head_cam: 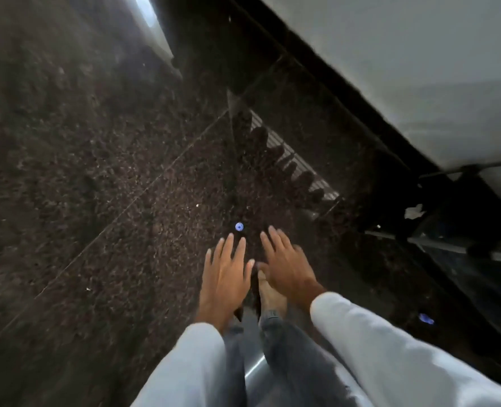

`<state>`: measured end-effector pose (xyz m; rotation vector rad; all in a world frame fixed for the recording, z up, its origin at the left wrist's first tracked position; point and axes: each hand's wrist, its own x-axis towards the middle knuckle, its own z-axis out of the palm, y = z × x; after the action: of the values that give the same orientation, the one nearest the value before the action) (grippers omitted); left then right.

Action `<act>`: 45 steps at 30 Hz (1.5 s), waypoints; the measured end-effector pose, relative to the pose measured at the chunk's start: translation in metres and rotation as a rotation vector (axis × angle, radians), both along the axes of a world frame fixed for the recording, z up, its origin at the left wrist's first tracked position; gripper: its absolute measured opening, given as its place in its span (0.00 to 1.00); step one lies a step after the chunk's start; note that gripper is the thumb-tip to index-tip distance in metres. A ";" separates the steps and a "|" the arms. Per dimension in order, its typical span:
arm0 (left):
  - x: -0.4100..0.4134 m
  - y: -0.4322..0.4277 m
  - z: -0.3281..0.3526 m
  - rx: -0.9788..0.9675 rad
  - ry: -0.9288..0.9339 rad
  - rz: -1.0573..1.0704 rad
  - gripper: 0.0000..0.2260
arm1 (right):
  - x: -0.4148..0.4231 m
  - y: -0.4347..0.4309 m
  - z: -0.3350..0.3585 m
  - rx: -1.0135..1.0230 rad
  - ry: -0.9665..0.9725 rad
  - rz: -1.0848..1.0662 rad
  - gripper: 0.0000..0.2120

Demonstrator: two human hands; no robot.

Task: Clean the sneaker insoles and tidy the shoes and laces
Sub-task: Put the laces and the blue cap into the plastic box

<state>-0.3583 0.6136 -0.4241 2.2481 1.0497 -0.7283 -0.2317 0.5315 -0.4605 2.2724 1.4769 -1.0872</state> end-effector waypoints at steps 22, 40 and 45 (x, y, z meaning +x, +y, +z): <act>-0.032 0.067 -0.153 -0.144 -0.105 0.171 0.22 | -0.028 0.051 -0.204 0.243 0.220 -0.285 0.08; 0.059 -0.025 0.273 -0.733 -0.541 0.655 0.11 | -0.004 -0.067 0.292 0.898 0.240 -1.134 0.12; 0.061 -0.080 0.354 -0.859 -0.544 0.587 0.09 | -0.021 -0.128 0.383 1.015 0.126 -1.151 0.11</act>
<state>-0.2968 0.5339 -0.0702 1.1974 0.8255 -0.2045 -0.2523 0.4039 -0.0774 4.0777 0.6486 -0.6570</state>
